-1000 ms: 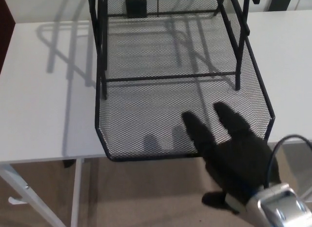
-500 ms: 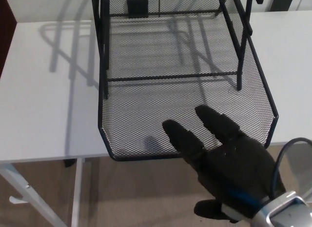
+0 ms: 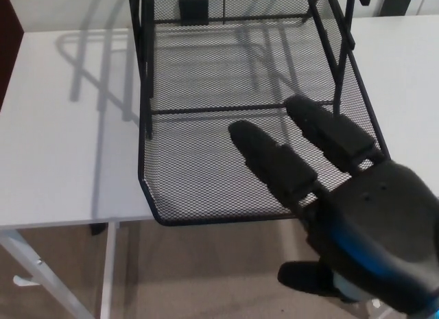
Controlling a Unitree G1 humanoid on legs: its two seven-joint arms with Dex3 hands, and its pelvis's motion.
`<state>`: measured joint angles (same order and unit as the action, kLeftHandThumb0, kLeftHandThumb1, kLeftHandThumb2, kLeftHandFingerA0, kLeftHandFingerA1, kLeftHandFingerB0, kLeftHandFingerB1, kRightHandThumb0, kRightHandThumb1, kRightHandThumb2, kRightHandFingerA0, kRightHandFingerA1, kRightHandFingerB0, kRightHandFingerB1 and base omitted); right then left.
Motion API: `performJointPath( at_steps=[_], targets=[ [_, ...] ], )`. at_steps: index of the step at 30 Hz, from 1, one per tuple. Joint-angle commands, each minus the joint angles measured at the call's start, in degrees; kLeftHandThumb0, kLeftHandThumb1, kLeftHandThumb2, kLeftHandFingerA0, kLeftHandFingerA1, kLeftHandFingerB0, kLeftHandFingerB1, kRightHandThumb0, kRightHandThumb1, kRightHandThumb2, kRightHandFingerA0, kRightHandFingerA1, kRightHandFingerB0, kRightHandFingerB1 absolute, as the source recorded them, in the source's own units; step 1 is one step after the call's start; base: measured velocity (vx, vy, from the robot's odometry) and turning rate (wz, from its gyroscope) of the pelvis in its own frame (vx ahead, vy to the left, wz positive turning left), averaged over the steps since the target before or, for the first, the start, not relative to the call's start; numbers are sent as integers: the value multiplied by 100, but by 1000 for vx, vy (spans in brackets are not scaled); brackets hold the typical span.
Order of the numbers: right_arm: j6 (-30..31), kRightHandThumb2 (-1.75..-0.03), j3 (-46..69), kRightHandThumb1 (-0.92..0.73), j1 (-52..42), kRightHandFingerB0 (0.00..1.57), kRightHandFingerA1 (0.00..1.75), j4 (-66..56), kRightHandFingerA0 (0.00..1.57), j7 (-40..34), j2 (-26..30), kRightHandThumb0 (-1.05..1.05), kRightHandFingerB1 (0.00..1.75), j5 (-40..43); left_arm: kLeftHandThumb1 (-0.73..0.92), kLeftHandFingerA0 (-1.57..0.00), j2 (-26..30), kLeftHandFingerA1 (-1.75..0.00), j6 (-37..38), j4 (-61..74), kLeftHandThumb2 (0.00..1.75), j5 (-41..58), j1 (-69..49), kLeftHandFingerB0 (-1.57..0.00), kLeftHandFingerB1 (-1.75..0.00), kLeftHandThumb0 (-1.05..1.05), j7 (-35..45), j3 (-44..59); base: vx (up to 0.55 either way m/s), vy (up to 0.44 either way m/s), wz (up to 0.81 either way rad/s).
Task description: The robot walks towards a file tray kept in the middle of a desk and uses its right hand to grab a tray and pulls it out towards itself
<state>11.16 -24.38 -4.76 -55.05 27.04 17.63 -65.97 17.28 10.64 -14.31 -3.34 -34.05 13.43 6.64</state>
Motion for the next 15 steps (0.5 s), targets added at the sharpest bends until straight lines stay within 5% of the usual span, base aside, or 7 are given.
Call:
performJointPath(
  at_steps=[1,6,7,11,13,14,15],
  targets=[
    [-1828,-68,4075,-75,809,81,164,-495,98,-801,586,-60,141,7493,62,-59,133,-55,-93,-100,58,65,49,-39,-43,-21,83,56,0,0,0],
    [-1889,-66,4319,-84,916,67,175,-495,88,-1565,681,-67,173,8400,62,-62,126,-55,30,-300,58,-90,104,-40,-43,-19,-37,-11,0,0,0],
    [-1829,-98,4729,-64,849,85,148,-495,111,-1603,1045,-80,134,8783,62,-62,116,-56,32,-333,58,-75,113,-40,-43,-19,-18,-19,0,0,0],
    [-1945,-67,5251,-75,256,80,175,-495,89,-1738,1827,-67,160,10529,62,-62,140,-56,6,-383,58,-6,133,-38,-43,-20,67,3,0,0,0],
    [-2745,-62,5926,-72,-1514,88,108,-495,88,-2290,1833,-74,88,10640,62,-65,160,-56,-103,-311,58,-48,155,-38,-43,-21,37,-2,0,0,0],
    [-2955,-94,6775,-58,-2705,82,99,-495,86,-2326,1744,-78,89,10724,62,-65,162,-58,-101,-271,58,-33,130,-39,-43,-20,55,4,0,0,0],
    [-3151,-64,6787,-79,-2874,74,94,-495,79,-2326,1570,-63,78,10731,62,-63,173,-57,-84,-324,58,-29,153,-39,-43,-22,75,0,0,0,0]
  ],
)
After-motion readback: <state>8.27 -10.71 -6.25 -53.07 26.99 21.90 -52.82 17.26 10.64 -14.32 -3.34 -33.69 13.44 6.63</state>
